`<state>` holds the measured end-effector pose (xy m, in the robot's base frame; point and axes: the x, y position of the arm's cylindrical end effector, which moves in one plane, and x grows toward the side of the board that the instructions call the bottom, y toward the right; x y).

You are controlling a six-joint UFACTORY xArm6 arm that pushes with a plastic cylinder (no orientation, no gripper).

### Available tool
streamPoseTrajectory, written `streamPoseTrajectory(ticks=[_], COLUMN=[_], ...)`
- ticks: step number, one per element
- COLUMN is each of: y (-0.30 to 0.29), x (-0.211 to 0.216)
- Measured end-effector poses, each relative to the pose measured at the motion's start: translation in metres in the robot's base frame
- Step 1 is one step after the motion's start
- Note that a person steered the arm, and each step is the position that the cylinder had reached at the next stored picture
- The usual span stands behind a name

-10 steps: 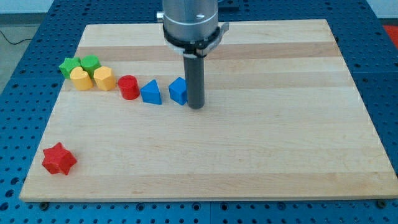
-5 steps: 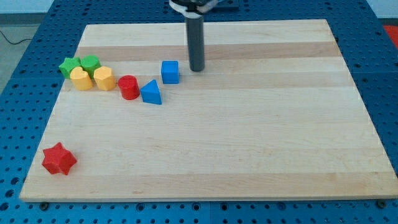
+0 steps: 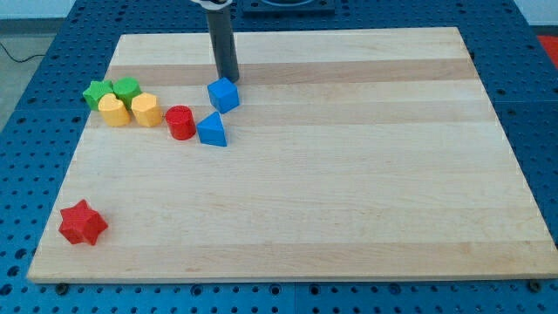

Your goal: Push the blue cube to the top left corner

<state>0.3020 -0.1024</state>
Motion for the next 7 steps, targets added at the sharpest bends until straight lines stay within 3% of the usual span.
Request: streamPoseTrajectory(ticks=[2, 3, 4, 6, 7], y=[0.071, 0.063, 0.019, -0.071, -0.084], x=[0.047, 0.069, 0.071, -0.008, -0.028])
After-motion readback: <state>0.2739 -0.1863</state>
